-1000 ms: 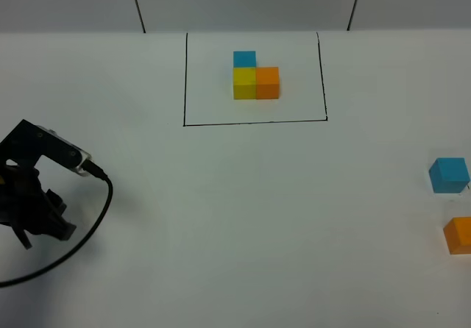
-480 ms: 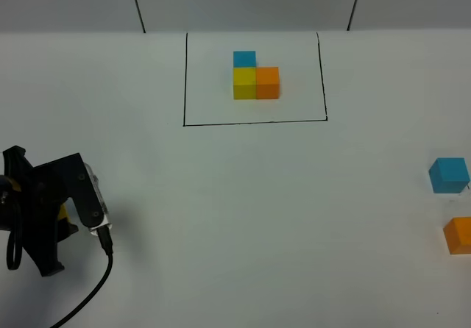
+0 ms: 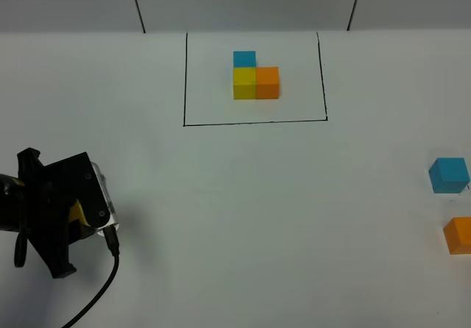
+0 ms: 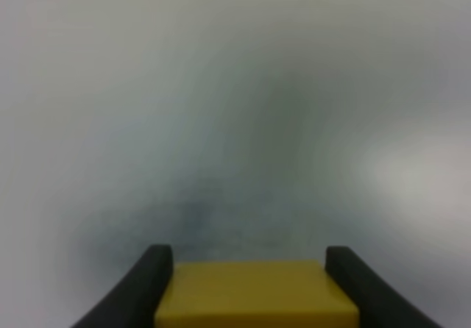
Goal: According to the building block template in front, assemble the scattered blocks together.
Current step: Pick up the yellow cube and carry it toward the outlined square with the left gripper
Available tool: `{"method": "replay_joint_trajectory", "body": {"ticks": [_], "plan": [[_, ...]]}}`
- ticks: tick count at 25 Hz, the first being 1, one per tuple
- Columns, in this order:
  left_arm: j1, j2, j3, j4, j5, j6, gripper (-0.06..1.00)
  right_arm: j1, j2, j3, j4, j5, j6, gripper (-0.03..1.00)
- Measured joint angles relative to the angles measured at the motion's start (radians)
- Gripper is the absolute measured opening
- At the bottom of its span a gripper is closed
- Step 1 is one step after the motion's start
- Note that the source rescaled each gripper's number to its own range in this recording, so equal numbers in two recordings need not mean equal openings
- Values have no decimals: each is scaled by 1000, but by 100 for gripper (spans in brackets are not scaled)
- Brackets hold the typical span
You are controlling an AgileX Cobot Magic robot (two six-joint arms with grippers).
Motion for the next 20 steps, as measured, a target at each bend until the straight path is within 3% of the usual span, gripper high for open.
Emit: {"method": "replay_joint_trajectory", "body": {"ticks": [6, 11, 20], "plan": [[0, 0, 0, -25, -17, 13, 47, 0, 0, 0, 0, 0, 0, 0], [0, 0, -22, -104, -9, 37, 47, 0, 0, 0, 0, 0, 0, 0], [-76, 0, -197, -119, 143, 41, 47, 0, 0, 0, 0, 0, 0, 0]]}}
